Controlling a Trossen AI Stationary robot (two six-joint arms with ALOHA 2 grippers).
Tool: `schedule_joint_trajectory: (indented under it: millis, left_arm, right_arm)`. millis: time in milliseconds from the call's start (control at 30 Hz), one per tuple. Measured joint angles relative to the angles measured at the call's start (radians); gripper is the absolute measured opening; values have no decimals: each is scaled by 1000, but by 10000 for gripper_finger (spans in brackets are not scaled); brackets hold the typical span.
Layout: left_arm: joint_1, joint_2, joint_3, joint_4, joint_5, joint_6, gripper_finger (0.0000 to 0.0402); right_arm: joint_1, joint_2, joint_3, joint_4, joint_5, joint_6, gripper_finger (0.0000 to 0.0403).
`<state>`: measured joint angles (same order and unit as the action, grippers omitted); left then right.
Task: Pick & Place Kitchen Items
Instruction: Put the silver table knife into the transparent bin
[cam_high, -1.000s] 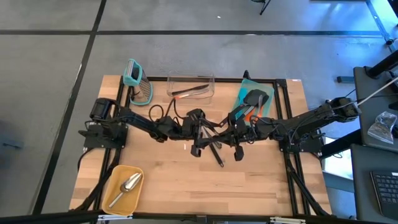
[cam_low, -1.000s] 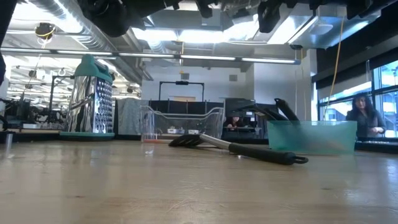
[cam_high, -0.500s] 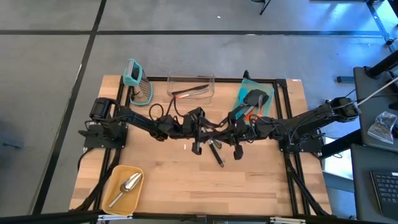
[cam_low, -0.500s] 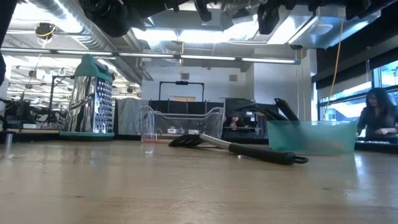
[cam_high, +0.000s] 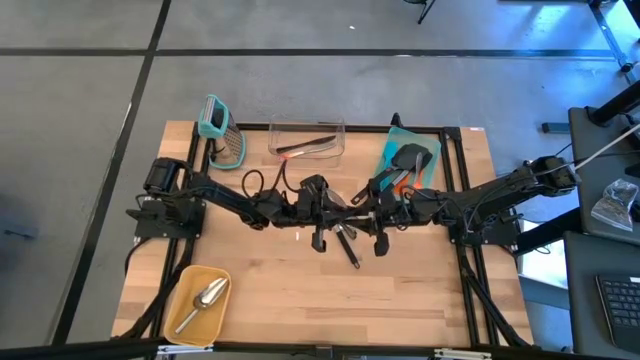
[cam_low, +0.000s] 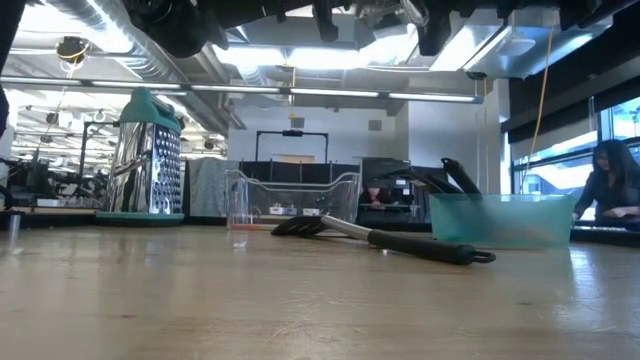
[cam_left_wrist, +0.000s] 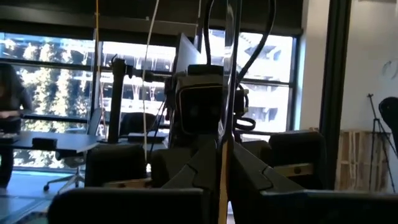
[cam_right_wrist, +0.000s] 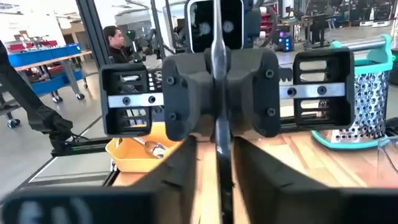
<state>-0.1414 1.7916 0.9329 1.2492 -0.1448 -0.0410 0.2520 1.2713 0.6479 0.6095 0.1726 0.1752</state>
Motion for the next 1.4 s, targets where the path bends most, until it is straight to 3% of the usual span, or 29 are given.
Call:
schedule_joint_trajectory:
  millis: [167,333,467,633,767,1067,1400]
  left_arm:
    - [-1,-32,0,-98,2,-12,16]
    - [-1,-174,0,-367,-34,8,15]
    - [11,-337,0,-639,-110,61,15]
    - [110,-498,1,-953,-229,99,15]
    - [261,-549,1,-1115,-189,92,15]
    - [587,-494,65,-1239,65,83,15]
    - [664,-153,542,-1689,104,290,15]
  right_arm:
    - [7,-2,0,-10,9,15,191]
    - [8,-61,0,-131,19,-26,255]
    - [9,-125,0,-250,10,-38,275]
    - [4,-188,0,-381,12,-23,279]
    - [-10,-209,-1,-454,47,20,279]
    - [-36,-209,-1,-522,63,46,279]
    - [-37,-208,-1,-556,62,53,279]
